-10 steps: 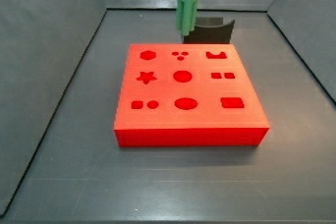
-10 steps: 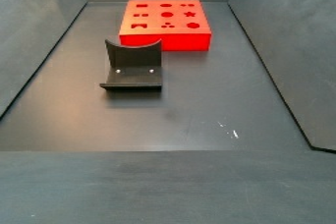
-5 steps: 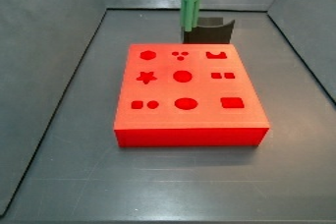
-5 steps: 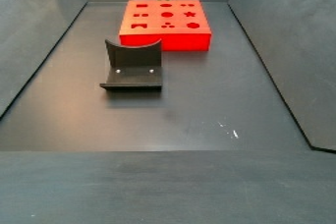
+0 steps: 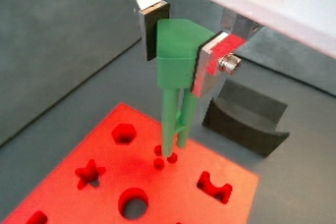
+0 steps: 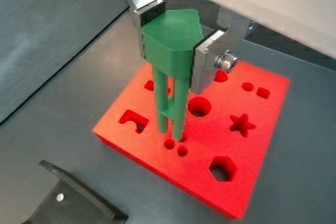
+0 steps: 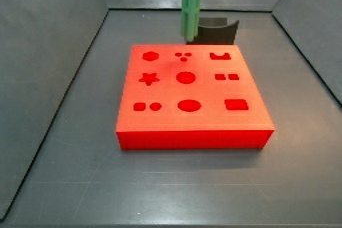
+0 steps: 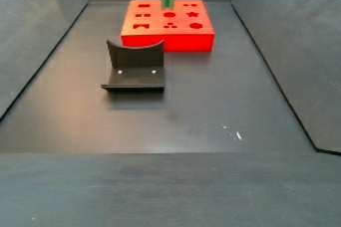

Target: Insert the 3 prong object.

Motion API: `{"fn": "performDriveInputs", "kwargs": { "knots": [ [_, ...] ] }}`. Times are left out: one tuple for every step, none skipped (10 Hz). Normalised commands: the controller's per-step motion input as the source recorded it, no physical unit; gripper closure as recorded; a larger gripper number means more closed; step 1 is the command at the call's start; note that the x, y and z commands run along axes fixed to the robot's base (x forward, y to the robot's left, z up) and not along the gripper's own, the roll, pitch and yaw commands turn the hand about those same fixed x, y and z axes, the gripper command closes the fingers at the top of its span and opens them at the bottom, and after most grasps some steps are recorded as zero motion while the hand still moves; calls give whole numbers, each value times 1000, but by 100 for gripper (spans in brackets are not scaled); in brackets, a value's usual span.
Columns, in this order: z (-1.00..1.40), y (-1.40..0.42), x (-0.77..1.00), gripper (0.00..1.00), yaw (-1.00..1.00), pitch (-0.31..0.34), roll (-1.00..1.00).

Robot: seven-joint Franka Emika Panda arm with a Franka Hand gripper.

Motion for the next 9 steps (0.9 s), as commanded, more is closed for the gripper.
{"fn": "performDriveInputs", "kwargs": {
  "knots": [
    [-334,0,0,100,-69,-259,-87],
    [-294,0,0,100,-60,-236,-79],
    [-231,0,0,100,-29,-167,-83],
    [-183,37,0,100,-17,-63,-30],
    [-246,154,-17,100,-171,104,0],
    [-289,140,0,100,-100,229,0],
    [-317,0,80,100,-131,254,0],
    [-277,0,40,100,-166,124,0],
    [-254,0,0,100,-134,107,0]
  ]
}}
